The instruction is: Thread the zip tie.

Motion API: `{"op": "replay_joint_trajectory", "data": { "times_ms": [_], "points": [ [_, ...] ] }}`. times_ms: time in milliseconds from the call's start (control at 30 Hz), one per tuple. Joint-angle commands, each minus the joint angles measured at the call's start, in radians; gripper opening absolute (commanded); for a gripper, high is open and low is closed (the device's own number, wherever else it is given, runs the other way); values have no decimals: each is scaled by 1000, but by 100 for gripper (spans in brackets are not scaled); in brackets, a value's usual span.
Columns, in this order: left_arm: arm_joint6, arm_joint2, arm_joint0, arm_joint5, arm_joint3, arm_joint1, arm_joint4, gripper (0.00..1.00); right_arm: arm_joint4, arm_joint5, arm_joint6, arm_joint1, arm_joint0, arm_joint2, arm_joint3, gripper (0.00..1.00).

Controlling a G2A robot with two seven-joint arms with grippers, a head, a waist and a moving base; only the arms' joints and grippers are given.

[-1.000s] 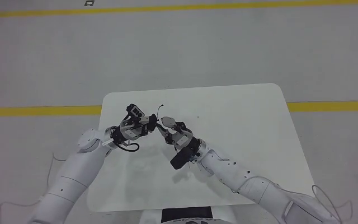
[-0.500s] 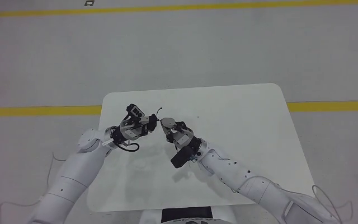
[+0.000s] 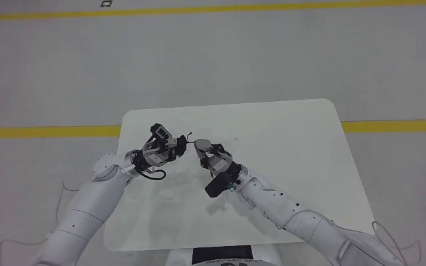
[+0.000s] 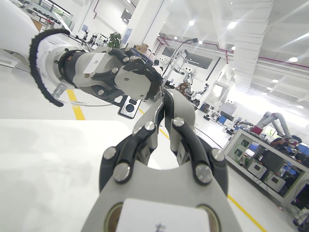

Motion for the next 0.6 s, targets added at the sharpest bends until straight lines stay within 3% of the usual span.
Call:
{"op": "replay_joint_trajectory", "data": {
  "times_ms": [0,567],
  "points": [
    [0,0,0,0,0,0,0,0,0,0,2,0,-2,2,0,0],
    [0,0,0,0,0,0,0,0,0,0,10,-1,-17,14,19,0]
  ]
}}
